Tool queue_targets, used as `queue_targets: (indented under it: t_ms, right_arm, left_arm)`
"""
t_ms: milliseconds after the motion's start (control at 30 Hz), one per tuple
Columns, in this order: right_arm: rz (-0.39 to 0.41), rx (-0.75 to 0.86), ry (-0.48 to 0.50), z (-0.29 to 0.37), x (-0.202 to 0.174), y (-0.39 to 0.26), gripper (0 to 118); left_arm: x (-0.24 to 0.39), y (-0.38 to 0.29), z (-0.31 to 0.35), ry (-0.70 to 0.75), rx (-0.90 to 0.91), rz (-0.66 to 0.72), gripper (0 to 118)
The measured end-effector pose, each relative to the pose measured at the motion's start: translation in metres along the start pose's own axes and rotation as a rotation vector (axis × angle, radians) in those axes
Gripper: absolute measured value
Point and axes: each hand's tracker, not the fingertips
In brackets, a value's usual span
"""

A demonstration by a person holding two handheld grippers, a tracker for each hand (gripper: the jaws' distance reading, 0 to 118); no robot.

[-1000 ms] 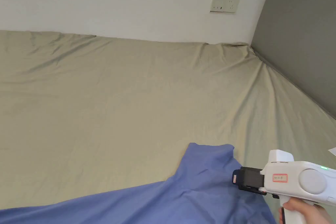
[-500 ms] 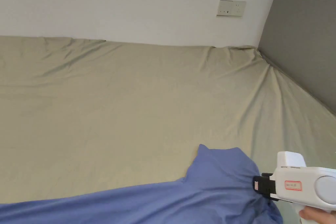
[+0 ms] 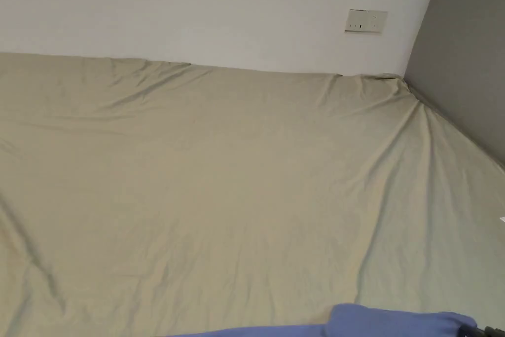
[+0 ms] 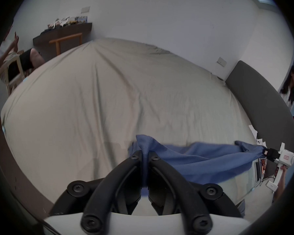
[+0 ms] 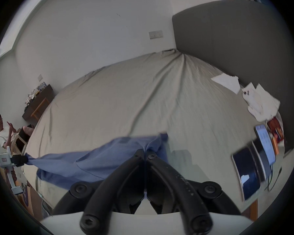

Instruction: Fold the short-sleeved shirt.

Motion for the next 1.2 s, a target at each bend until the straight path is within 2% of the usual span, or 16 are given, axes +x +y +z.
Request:
queue_targets:
  t_ms: [167, 433, 467, 567, 600, 633, 667, 700, 733, 767, 800, 833, 867, 1033, 1133, 1200]
  right_arm:
    - [-0.036, -0.107, -0.046, -0.032, 0.006, -0.033, 2]
    - [-0.07, -0.183, -0.093, -0.072, 0.017, -0.049, 5]
    - [-0.065, -0.184, -0.094, -0.071, 0.017, -0.049, 12]
    - [-0.012, -0.11, -0.22, -0.048, 0.017, -0.05, 62]
    - [-0.03, -0.055, -0.212, -0.031, 0.018, -0.054, 64]
    - [-0.058, -0.006, -0.196, -0.014, 0.02, -0.057, 64]
    - [-0.073, 0.034, -0.187, 0.003, 0.02, -0.059, 64]
    - [-0.081, 0.068, -0.189, 0.02, 0.018, -0.062, 64]
    - [-0.076, 0.081, -0.191, 0.036, 0.014, -0.066, 61]
    - [-0.072, 0.082, -0.181, 0.048, 0.009, -0.07, 51]
    - [-0.063, 0.105, -0.161, 0.057, 0.003, -0.075, 26]
    - [-0.056, 0.118, -0.152, 0.061, -0.003, -0.079, 7]
    - [-0.049, 0.121, -0.151, 0.064, -0.013, -0.084, 2]
    - [-0.009, 0.111, -0.075, 0.062, -0.051, -0.104, 2]
    - [-0.082, 0.066, 0.038, 0.05, -0.064, -0.11, 2]
    - [-0.071, 0.037, 0.068, 0.044, -0.071, -0.108, 2]
  left_arm:
    - [-0.004, -0.036, -0.037, 0.069, -0.134, 0.017, 6]
    - [-0.012, -0.047, -0.066, 0.096, -0.166, 0.069, 9]
    - [-0.013, -0.046, -0.065, 0.096, -0.16, 0.079, 15]
    - [-0.018, -0.045, -0.052, 0.148, -0.113, 0.1, 67]
    - [-0.02, -0.046, -0.042, 0.141, -0.078, 0.132, 82]
    - [-0.022, -0.047, -0.03, 0.116, -0.048, 0.159, 86]
    - [-0.023, -0.048, -0.016, 0.073, -0.021, 0.173, 85]
    - [-0.022, -0.049, -0.002, 0.045, 0.002, 0.172, 75]
    - [-0.017, -0.051, 0.008, 0.037, 0.018, 0.158, 56]
    - [-0.011, -0.053, 0.017, 0.048, 0.045, 0.125, 29]
    - [-0.004, -0.056, 0.023, 0.069, 0.073, 0.092, 3]
    - [0.003, -0.058, 0.025, 0.084, 0.084, 0.065, 3]
    - [0.008, -0.061, 0.028, 0.087, 0.088, 0.043, 2]
    - [0.014, -0.078, 0.022, -0.026, 0.062, 0.073, 0]
    - [0.011, -0.086, 0.006, -0.036, 0.008, 0.131, 0]
    - [0.007, -0.084, 0.001, -0.028, 0.002, 0.127, 0]
